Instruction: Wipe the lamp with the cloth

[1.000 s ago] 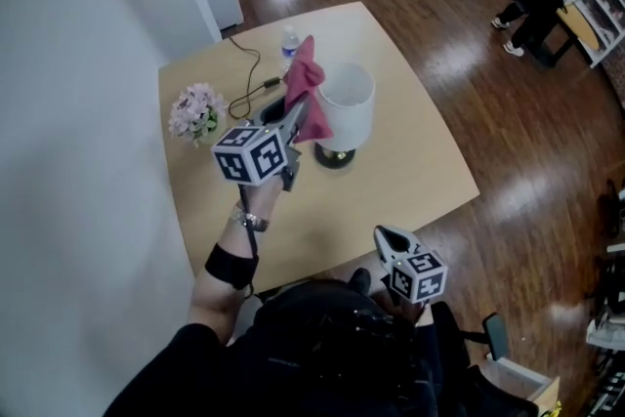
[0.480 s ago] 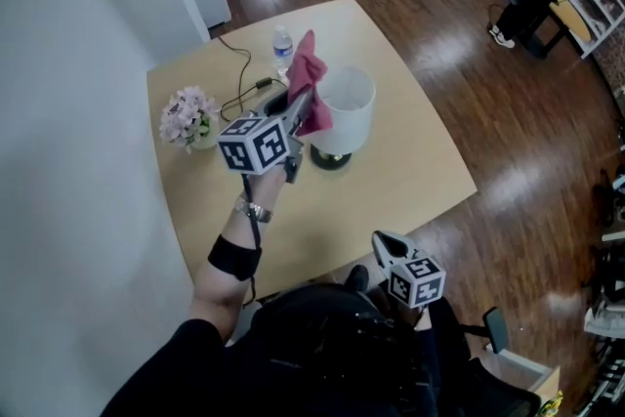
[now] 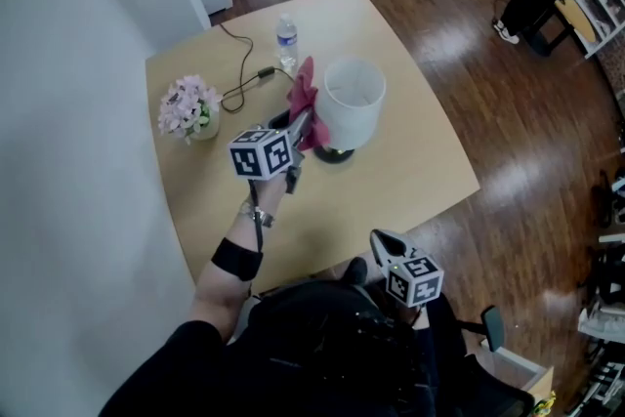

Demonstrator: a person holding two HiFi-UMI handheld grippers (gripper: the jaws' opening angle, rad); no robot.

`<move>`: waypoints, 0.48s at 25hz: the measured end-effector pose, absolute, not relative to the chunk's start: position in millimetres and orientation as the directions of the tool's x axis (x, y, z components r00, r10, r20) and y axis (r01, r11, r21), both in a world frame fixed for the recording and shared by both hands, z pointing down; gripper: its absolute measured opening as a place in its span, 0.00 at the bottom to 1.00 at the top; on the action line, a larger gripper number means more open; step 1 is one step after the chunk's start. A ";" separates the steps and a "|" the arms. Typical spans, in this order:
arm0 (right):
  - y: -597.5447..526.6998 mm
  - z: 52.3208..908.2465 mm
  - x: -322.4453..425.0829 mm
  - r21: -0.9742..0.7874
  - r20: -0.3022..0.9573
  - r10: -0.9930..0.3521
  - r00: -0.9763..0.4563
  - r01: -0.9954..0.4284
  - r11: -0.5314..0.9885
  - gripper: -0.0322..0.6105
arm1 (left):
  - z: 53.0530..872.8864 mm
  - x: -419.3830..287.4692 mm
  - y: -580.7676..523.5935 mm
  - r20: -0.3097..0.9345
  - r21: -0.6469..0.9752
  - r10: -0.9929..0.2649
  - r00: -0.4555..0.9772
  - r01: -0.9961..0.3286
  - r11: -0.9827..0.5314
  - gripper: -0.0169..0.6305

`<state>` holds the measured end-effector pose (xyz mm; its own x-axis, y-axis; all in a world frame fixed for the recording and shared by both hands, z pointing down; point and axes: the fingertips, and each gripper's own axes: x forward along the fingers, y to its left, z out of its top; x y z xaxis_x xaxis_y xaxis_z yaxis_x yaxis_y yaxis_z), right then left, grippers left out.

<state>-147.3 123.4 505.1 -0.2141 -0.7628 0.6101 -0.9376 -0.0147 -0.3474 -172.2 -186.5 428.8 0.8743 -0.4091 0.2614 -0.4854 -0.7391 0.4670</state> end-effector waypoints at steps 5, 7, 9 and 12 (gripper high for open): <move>121.8 502.8 -151.3 -0.344 0.626 -0.749 -0.217 -0.939 -0.016 0.06 | 454.5 -176.3 -185.2 0.301 0.478 -0.402 0.865 -0.501 -0.721 0.21; 123.5 506.8 -151.6 -0.348 0.628 -0.747 -0.221 -0.937 -0.015 0.06 | 463.0 -178.1 -184.9 0.322 0.474 -0.400 0.858 -0.512 -0.716 0.21; 124.1 509.4 -152.0 -0.349 0.628 -0.746 -0.222 -0.937 -0.015 0.06 | 472.0 -180.8 -184.6 0.345 0.470 -0.399 0.849 -0.525 -0.710 0.21; 123.9 509.6 -151.5 -0.344 0.631 -0.745 -0.216 -0.939 -0.019 0.06 | 488.1 -184.3 -183.4 0.372 0.473 -0.393 0.841 -0.536 -0.699 0.21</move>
<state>-151.5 123.9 509.6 -0.2164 -0.7454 0.6306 -0.9388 -0.0185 -0.3440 -184.3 -183.4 488.1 0.8411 -0.3928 0.3719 -0.5358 -0.6991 0.4735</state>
